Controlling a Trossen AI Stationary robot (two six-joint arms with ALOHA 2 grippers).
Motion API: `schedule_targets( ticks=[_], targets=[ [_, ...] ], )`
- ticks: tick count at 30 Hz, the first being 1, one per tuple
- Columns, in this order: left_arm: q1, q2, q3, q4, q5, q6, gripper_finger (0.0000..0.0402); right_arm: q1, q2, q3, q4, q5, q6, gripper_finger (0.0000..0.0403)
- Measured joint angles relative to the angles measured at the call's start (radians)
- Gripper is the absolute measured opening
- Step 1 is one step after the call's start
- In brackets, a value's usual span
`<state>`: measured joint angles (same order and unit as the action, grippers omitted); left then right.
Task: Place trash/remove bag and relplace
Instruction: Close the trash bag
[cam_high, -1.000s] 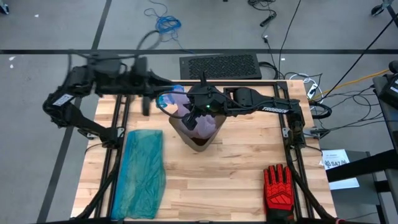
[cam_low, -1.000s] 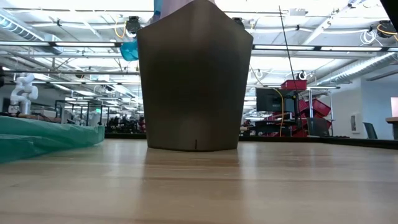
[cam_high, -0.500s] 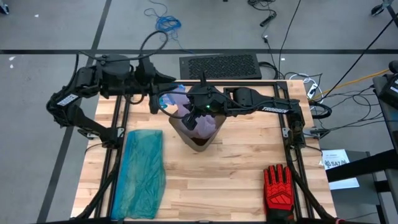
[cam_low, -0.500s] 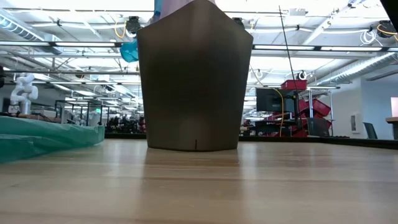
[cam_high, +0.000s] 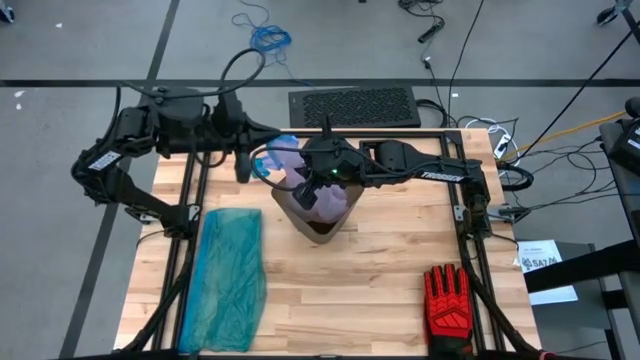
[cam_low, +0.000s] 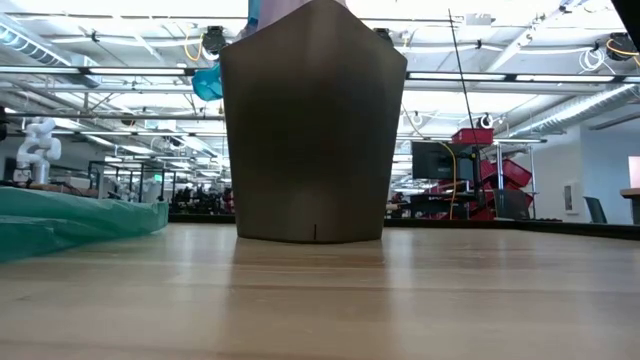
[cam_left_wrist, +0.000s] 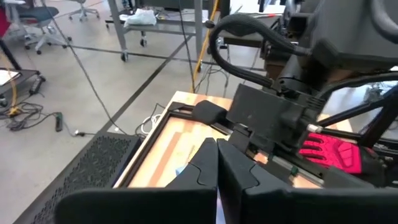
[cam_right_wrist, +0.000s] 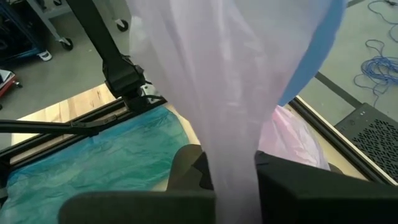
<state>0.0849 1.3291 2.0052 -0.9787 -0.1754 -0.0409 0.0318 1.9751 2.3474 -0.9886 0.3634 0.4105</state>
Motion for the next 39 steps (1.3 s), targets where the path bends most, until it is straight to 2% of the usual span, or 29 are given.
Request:
schedule_targets(
  ticks=[4, 14, 21, 29, 31, 35, 39],
  targets=[
    [0.0, -0.001, 0.0, 0.0, 0.007, -0.003, 0.0018, 0.0, 0.0, 0.0, 0.0, 0.0, -0.004, 0.0],
    [0.0, -0.004, 0.0, -0.016, 0.041, -0.005, 0.0089, 0.0, 0.0, 0.0, 0.0, 0.0, -0.005, 0.0],
    [0.0, -0.004, 0.0, -0.041, 0.063, -0.006, 0.0098, 0.0, 0.0, 0.0, 0.0, 0.0, -0.006, 0.0],
    [0.002, 0.001, 0.0, -0.092, 0.054, -0.063, 0.0093, 0.0, 0.0, 0.0, 0.0, -0.001, -0.006, 0.0],
    [0.002, 0.005, 0.0, -0.118, 0.036, -0.067, 0.0076, 0.0, 0.0, 0.0, 0.0, -0.001, -0.006, 0.0],
    [0.001, 0.006, 0.0, -0.117, 0.024, -0.058, 0.0012, 0.0, 0.0, 0.0, 0.0, -0.001, -0.006, 0.0],
    [0.012, -0.007, 0.0, -0.087, 0.017, -0.058, 0.0003, 0.0, 0.0, 0.0, 0.001, -0.001, -0.005, 0.0]
  ],
)
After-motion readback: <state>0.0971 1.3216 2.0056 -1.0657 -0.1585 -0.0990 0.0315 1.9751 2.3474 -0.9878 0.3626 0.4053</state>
